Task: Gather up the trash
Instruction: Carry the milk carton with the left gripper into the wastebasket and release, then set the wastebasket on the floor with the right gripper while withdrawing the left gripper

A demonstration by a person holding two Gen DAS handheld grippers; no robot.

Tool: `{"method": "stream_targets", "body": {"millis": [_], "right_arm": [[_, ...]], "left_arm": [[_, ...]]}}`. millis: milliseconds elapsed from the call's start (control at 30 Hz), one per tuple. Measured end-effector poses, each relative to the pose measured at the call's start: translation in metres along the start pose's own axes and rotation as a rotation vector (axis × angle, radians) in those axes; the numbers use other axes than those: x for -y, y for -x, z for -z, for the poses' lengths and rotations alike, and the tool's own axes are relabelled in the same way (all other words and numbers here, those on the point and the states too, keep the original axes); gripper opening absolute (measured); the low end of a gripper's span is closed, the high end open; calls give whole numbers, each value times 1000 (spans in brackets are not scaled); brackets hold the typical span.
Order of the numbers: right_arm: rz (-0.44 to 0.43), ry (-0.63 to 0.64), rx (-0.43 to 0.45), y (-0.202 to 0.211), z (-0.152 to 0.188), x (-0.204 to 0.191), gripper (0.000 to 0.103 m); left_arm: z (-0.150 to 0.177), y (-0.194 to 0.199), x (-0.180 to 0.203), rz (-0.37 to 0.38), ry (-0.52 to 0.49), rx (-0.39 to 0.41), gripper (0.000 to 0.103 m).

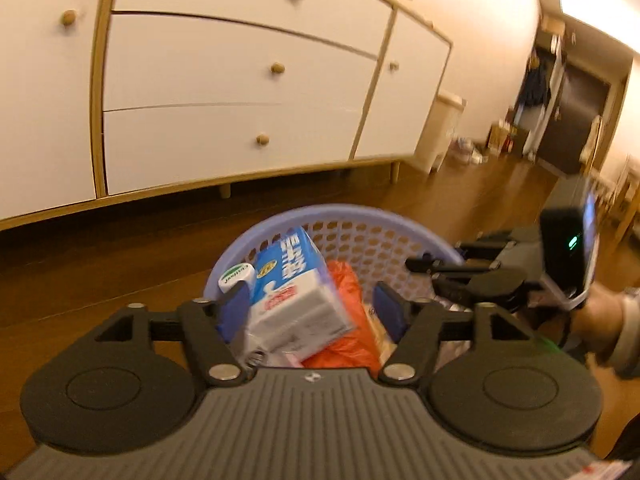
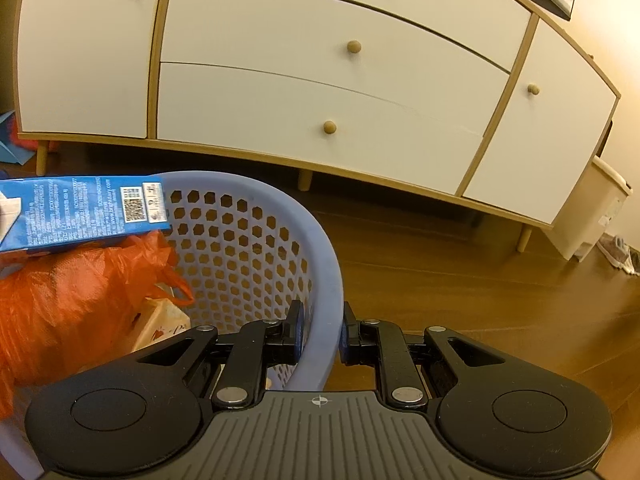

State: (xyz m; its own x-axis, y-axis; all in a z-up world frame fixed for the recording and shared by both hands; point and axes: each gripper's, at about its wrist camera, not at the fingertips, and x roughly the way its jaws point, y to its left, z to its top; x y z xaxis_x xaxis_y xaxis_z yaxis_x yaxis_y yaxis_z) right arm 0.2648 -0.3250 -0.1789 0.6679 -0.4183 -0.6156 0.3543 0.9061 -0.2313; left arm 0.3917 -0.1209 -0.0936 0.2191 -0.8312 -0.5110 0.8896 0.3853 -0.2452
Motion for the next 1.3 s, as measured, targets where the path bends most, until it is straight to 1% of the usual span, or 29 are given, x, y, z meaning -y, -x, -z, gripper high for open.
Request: {"method": "stream_targets", "body": {"millis": [100, 233, 333, 500, 633, 700, 833, 1000, 1133, 1300], "right_arm": [[3, -11, -8, -1, 2, 2, 14], [5, -43, -29, -4, 5, 10, 14], [8, -77, -54, -8, 10, 19, 15], [14, -119, -110, -15, 19, 35, 17], [-3, -168, -154, -18, 27, 49, 18], [-24, -176, -158, -16, 30, 53, 18], [-22, -147, -158, -9, 37, 50, 18], [-36, -180, -167, -3, 42, 56, 18], [-55, -214, -151, 7, 45, 61, 18], [-67, -241, -128, 21, 46, 69, 19]], "left_arm": [[-2, 12, -8, -10, 33, 20, 69], [-1, 23, -13, -47, 29, 22, 69], [3, 26, -14, -71, 27, 14, 69], [16, 29, -12, -82, 23, -15, 69], [28, 32, -17, -108, 38, -33, 69], [35, 38, -24, -131, 53, -34, 69], [43, 50, -33, -179, 70, -38, 69], [49, 62, -40, -236, 82, -39, 69], [51, 69, -40, -268, 84, -35, 69], [49, 76, -29, -293, 77, -26, 69]]}}
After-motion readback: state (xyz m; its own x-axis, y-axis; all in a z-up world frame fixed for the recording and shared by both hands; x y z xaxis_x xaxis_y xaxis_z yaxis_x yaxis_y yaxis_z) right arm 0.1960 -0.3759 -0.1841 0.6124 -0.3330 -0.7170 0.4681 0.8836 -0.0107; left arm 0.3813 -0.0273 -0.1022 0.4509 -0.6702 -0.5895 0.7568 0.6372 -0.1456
